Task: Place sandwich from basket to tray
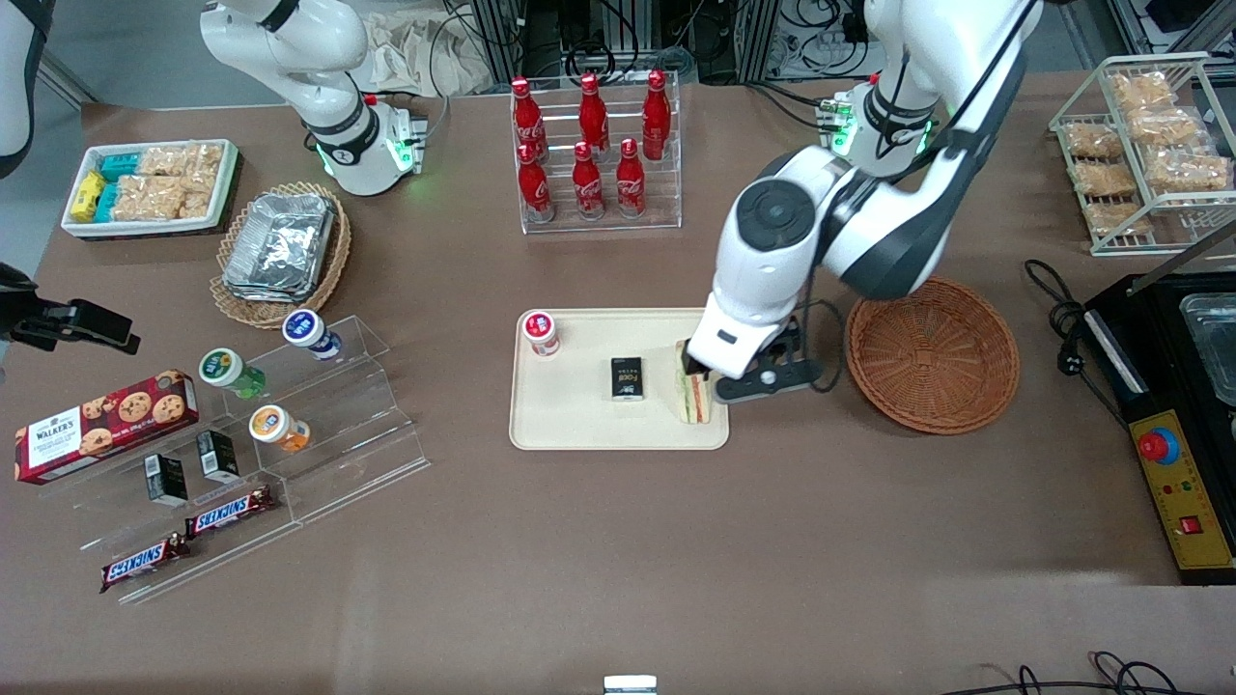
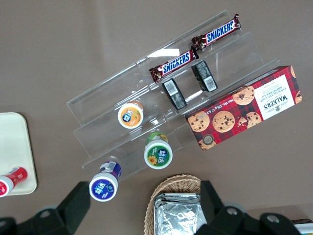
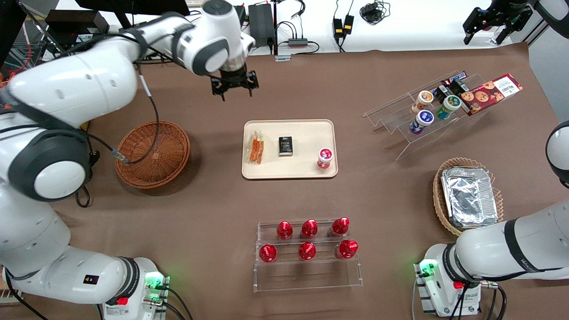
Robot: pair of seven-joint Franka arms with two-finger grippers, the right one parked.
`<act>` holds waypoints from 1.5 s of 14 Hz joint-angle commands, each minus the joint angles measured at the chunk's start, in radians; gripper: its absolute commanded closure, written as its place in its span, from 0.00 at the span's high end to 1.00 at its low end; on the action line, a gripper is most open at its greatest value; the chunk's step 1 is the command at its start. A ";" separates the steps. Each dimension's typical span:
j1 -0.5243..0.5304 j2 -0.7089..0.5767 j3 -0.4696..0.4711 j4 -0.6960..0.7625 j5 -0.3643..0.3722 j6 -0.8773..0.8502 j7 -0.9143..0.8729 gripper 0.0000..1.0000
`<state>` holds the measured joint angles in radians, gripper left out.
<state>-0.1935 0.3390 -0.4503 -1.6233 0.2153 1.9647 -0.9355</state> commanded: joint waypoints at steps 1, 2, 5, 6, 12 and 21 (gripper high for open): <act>0.072 -0.127 -0.004 -0.030 -0.062 -0.072 0.026 1.00; 0.103 -0.164 -0.002 -0.030 -0.098 -0.101 0.079 1.00; 0.248 -0.267 0.002 -0.024 -0.192 -0.216 0.321 1.00; 0.309 -0.293 0.002 -0.021 -0.210 -0.240 0.405 1.00; 0.569 -0.370 0.016 -0.021 -0.211 -0.328 0.870 1.00; 0.625 -0.354 0.039 -0.029 -0.197 -0.314 1.136 1.00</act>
<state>0.4219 -0.0017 -0.4136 -1.6442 0.0179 1.6483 0.1357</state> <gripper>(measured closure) 0.000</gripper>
